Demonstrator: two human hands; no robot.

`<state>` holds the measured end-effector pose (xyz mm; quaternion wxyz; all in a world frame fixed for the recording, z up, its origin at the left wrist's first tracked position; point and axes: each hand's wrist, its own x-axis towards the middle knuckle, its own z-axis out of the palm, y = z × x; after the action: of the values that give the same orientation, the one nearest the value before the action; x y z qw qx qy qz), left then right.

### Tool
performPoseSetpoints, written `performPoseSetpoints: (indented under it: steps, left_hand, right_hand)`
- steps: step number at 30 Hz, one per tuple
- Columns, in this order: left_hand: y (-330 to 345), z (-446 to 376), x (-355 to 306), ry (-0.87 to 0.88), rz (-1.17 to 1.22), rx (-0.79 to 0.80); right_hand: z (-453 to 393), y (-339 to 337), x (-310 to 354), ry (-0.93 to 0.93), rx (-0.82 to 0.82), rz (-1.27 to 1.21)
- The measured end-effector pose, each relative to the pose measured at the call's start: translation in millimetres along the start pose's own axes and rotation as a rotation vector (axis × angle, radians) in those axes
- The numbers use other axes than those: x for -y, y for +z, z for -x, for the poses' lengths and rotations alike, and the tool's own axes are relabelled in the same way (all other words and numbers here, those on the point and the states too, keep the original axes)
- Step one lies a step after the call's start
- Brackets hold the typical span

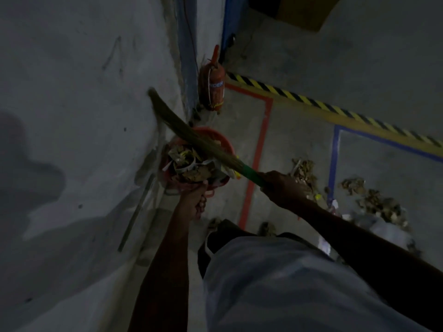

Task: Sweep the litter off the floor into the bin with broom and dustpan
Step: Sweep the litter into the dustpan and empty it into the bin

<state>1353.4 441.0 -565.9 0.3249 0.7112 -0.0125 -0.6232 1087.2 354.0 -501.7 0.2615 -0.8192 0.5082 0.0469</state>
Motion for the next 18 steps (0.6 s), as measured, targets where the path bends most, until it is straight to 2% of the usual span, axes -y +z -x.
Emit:
performPoseSetpoints:
  steps: [3,6,15,18]
  left_hand:
    - [-16.5,-39.2,-15.7,-0.111,0.003,0.079]
    - [-27.1,-70.7,-24.6,-0.169,-0.046,0.093]
    - [-18.9,-106.6,-37.9,-0.208,0.086,0.090]
    - [-10.7,-105.2,-41.7,-0.160,0.053,0.092]
  right_hand:
    - [-14.4,5.5,18.3,0.085,0.007,-0.002]
    - [-18.0,9.0,27.0,0.111,-0.023,0.021]
    - [22.2,2.2,23.3,0.211,-0.158,-0.065]
    - [35.4,-0.3,17.2,0.249,-0.185,-0.083]
